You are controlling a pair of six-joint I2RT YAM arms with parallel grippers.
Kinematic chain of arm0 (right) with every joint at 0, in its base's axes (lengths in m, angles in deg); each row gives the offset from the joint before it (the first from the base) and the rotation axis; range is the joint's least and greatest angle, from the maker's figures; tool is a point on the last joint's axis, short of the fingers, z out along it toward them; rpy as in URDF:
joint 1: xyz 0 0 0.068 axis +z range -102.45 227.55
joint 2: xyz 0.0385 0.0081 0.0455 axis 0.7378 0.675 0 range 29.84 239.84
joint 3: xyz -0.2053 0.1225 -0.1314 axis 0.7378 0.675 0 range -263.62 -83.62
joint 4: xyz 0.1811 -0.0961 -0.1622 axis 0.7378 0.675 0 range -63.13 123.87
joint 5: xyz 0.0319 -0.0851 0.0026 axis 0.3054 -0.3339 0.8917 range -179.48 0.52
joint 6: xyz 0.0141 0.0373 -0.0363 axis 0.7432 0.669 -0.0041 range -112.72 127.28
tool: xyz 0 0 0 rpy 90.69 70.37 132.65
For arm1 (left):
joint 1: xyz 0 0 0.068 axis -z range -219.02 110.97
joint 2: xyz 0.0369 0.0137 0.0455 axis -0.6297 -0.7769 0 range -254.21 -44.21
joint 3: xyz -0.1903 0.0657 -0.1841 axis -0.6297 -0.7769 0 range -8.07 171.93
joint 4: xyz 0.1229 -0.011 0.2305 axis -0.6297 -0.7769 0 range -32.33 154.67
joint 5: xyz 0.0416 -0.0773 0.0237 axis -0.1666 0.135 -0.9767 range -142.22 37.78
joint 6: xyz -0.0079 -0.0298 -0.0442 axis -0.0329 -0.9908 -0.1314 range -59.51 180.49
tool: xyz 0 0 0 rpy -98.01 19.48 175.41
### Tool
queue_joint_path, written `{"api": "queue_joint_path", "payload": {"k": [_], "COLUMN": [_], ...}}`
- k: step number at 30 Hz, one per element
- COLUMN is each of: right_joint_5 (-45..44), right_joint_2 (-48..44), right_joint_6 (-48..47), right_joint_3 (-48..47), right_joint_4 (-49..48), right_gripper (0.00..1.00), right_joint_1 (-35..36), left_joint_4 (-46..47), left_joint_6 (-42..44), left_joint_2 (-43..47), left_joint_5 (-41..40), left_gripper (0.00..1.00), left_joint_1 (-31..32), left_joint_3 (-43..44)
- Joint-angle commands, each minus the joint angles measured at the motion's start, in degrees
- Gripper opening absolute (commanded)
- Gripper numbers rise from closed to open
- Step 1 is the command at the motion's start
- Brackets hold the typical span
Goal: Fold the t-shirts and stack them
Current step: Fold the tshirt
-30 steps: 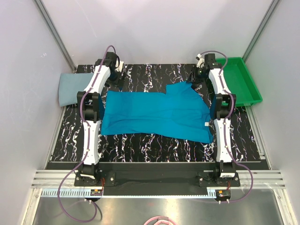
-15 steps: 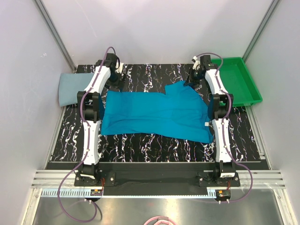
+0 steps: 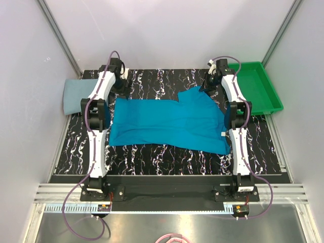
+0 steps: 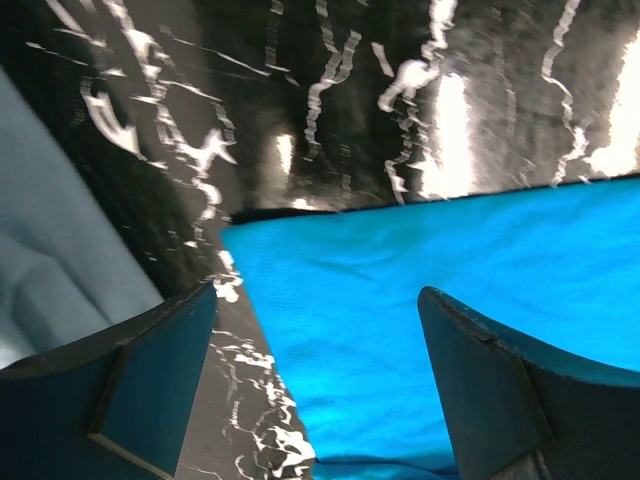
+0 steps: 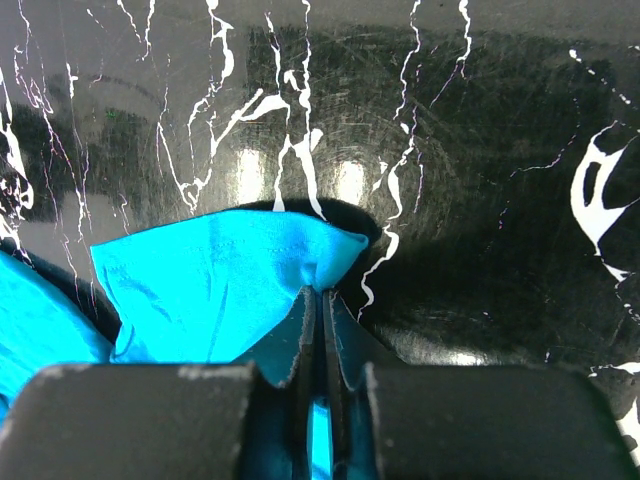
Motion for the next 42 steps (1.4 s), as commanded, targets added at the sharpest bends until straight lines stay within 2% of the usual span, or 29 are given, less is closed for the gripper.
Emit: {"api": "queue_joint_path", "payload": {"k": [1, 7, 14, 17, 19, 21, 22, 24, 26, 27, 33, 42], "right_joint_5": [-0.4, 0.4, 0.3, 0.1, -0.2, -0.7, -0.9, -1.6, -1.7, -1.8, -3.5, -2.2], "right_joint_2": [-1.7, -2.7, -4.0, -4.0, -4.1, -4.4, -4.6, -4.8, -4.9, -5.0, -6.5, -9.9], "right_joint_6": [-0.9, -0.7, -1.3, -1.5, -1.6, -2.4, -2.9, -3.3, -3.6, -3.6, -3.8, -4.3], "right_joint_3": [-2.1, -1.3, -0.4, -0.3, -0.3, 0.0, 0.2, 0.4, 0.7, 0.6, 0.7, 1.6], "right_joint_4": [-0.9, -0.6, -0.4, -0.4, -0.1, 0.0, 0.0, 0.2, 0.3, 0.4, 0.2, 0.2], "right_gripper": [0.08, 0.08, 0.08, 0.08, 0.07, 0.06, 0.05, 0.01, 0.00, 0.00, 0.00, 0.00], "right_joint_1": [0.4, 0.4, 0.4, 0.4, 0.4, 0.4, 0.3, 0.1, -0.1, -0.2, -1.0, -2.3], "left_joint_4": [0.7, 0.6, 0.0, 0.0, 0.1, 0.5, 0.5, 0.9, 1.1, 1.2, 1.6, 1.6], "left_joint_6": [-0.8, -1.4, -2.7, -2.7, -2.8, -2.9, -2.9, -2.9, -3.1, -3.3, -4.3, -4.1], "left_joint_2": [-2.1, -5.0, -7.0, -7.7, -7.8, -7.7, -7.8, -7.9, -8.1, -8.2, -6.2, 0.3], "left_joint_5": [0.9, 2.8, 7.3, 7.7, 7.8, 8.2, 8.0, 7.7, 7.5, 6.7, 2.7, 2.5], "left_gripper": [0.88, 0.86, 0.78, 0.66, 0.47, 0.44, 0.34, 0.29, 0.05, 0.00, 0.00, 0.00], "left_joint_1": [-0.8, -2.0, -3.3, -3.4, -3.4, -3.5, -3.5, -3.5, -3.5, -3.5, -3.6, -3.5], "left_joint_3": [3.7, 5.5, 7.3, 7.3, 7.5, 7.7, 7.8, 8.0, 8.3, 8.3, 8.3, 6.2]}}
